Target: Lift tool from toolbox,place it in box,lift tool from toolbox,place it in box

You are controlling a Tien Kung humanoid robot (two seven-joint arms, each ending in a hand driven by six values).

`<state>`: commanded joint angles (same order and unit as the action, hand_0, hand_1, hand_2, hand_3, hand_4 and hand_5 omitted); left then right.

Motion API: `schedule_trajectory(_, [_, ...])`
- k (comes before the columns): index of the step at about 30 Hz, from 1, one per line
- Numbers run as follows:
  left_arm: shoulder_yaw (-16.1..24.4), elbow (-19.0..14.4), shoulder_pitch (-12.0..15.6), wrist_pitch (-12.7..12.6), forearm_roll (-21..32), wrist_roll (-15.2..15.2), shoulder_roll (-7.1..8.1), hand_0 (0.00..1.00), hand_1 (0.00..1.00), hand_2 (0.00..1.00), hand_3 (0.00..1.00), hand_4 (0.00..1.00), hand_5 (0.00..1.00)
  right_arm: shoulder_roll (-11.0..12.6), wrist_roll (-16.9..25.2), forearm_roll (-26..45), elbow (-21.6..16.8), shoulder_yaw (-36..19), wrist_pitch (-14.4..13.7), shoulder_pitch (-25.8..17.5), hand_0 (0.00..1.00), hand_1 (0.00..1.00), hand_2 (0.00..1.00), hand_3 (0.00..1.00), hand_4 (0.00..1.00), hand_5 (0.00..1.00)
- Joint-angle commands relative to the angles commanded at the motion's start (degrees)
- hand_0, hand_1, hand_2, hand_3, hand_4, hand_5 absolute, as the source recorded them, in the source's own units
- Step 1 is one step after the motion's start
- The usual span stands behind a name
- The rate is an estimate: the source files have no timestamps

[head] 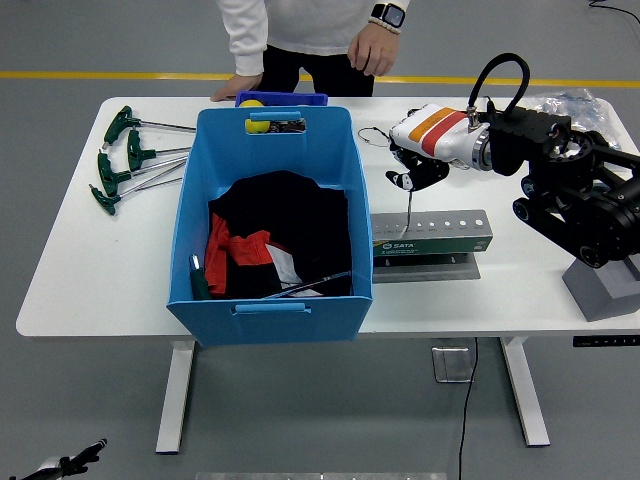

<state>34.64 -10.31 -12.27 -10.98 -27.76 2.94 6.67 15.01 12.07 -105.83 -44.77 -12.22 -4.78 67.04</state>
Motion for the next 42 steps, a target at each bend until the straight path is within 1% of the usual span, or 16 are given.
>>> schedule_trajectory(2, [0.3, 0.0, 0.0, 0.0, -0.2, 0.1, -0.02, 0.903, 0.889, 0.863, 0.637, 0.756, 0.557, 0.5, 0.0, 0.1, -0.7, -1.2, -0.5, -0.1, 0.085, 0.026, 0.070, 0.096, 0.608, 0.509])
schedule_trajectory(3, [0.3, 0.0, 0.0, 0.0, -0.2, 0.1, -0.03, 0.902, 0.888, 0.863, 0.636, 0.756, 0.559, 0.7, -0.2, 0.2, -1.2, -1.9, -0.6, -0.2, 0.055, 0.011, 0.050, 0.089, 0.690, 0.545])
schedule_trajectory(6, [0.6, 0.0, 0.0, 0.0, -0.3, 0.1, -0.06, 0.902, 0.888, 0.863, 0.636, 0.756, 0.559, 1.2, -0.7, 0.2, -3.4, -4.2, -1.2, -0.8, 0.055, 0.011, 0.050, 0.089, 0.690, 0.545])
schedule_trajectory(8, [0.7, 0.0, 0.1, -0.1, -0.4, 0.1, -0.09, 0.902, 0.888, 0.863, 0.636, 0.756, 0.559, 1.6, -1.4, -0.6, -6.1, -6.2, -2.4, -1.3, 0.055, 0.011, 0.050, 0.089, 0.690, 0.545])
schedule_trajectory(9, [0.6, 0.0, 0.1, -0.1, -0.3, 0.1, -0.11, 0.900, 0.889, 0.863, 0.633, 0.755, 0.559, 1.6, -1.7, -1.1, -7.7, -7.2, -3.0, -1.4, 0.058, 0.012, 0.055, 0.090, 0.717, 0.583])
schedule_trajectory(13, [0.2, 0.0, -0.1, -0.1, 0.1, 0.0, -0.07, 0.900, 0.889, 0.863, 0.633, 0.755, 0.559, 1.3, -3.3, -3.3, -12.5, -10.5, -4.7, -1.2, 0.058, 0.012, 0.055, 0.090, 0.717, 0.583])
schedule_trajectory(18, [0.0, 0.0, -0.2, -0.1, 0.5, -0.2, 0.02, 0.900, 0.889, 0.863, 0.634, 0.754, 0.558, 0.5, -4.6, -7.4, -16.5, -12.3, -4.8, -0.2, 0.066, 0.014, 0.056, 0.090, 0.724, 0.580])
schedule_trajectory(22, [-0.3, 0.0, -0.3, -0.1, 0.7, -0.3, 0.13, 0.900, 0.888, 0.862, 0.635, 0.753, 0.558, -0.5, -5.4, -9.2, -18.8, -12.9, -5.3, 0.4, 0.067, 0.017, 0.056, 0.086, 0.726, 0.580])
schedule_trajectory(26, [0.2, 0.0, -0.4, -0.4, 0.2, -0.3, 0.10, 0.900, 0.888, 0.862, 0.635, 0.753, 0.558, -3.1, -5.9, -10.1, -20.5, -12.3, -6.2, 0.1, 0.067, 0.017, 0.056, 0.086, 0.726, 0.580])
schedule_trajectory(27, [0.1, 0.0, -0.5, -0.5, 0.2, -0.4, 0.05, 0.899, 0.884, 0.861, 0.634, 0.753, 0.559, -4.1, -6.2, -10.1, -20.8, -11.5, -6.3, -0.1, 0.090, 0.031, 0.074, 0.093, 0.722, 0.594])
schedule_trajectory(29, [-0.2, 0.0, -0.7, -0.7, 0.4, -0.5, 0.02, 0.899, 0.884, 0.861, 0.634, 0.753, 0.559, -5.6, -6.6, -10.4, -20.7, -9.6, -6.2, -0.2, 0.090, 0.031, 0.074, 0.093, 0.722, 0.594])
schedule_trajectory(32, [-0.4, 0.0, -1.0, -0.9, 0.7, -0.7, 0.07, 0.899, 0.884, 0.861, 0.634, 0.753, 0.559, -6.5, -6.2, -10.6, -20.0, -6.3, -5.9, 0.0, 0.090, 0.031, 0.074, 0.093, 0.722, 0.594])
schedule_trajectory(33, [-0.4, 0.0, -1.1, -1.0, 0.7, -0.7, 0.11, 0.897, 0.882, 0.855, 0.629, 0.752, 0.557, -6.7, -6.0, -10.6, -19.8, -4.9, -5.8, 0.1, 0.217, 0.204, 0.271, 0.260, 0.749, 0.540])
schedule_trajectory(38, [-0.9, 0.0, -1.3, -1.5, 1.3, -1.0, 0.20, 0.897, 0.882, 0.855, 0.629, 0.752, 0.557, -7.3, -5.1, -10.4, -17.9, 0.8, -1.5, 0.6, 0.217, 0.204, 0.271, 0.260, 0.749, 0.540])
schedule_trajectory(39, [-1.2, 0.0, -1.4, -1.5, 1.6, -1.0, 0.21, 0.895, 0.878, 0.851, 0.625, 0.750, 0.556, -7.5, -5.1, -10.2, -17.3, 1.6, -0.8, 0.6, 0.538, 0.601, 0.714, 0.673, 0.799, 0.552])
schedule_trajectory(42, [-1.6, 0.0, -1.5, -1.5, 1.9, -1.0, 0.29, 0.895, 0.878, 0.851, 0.625, 0.750, 0.556, -7.5, -5.2, -9.3, -16.9, 2.6, -0.6, 0.6, 0.538, 0.601, 0.714, 0.673, 0.799, 0.552])
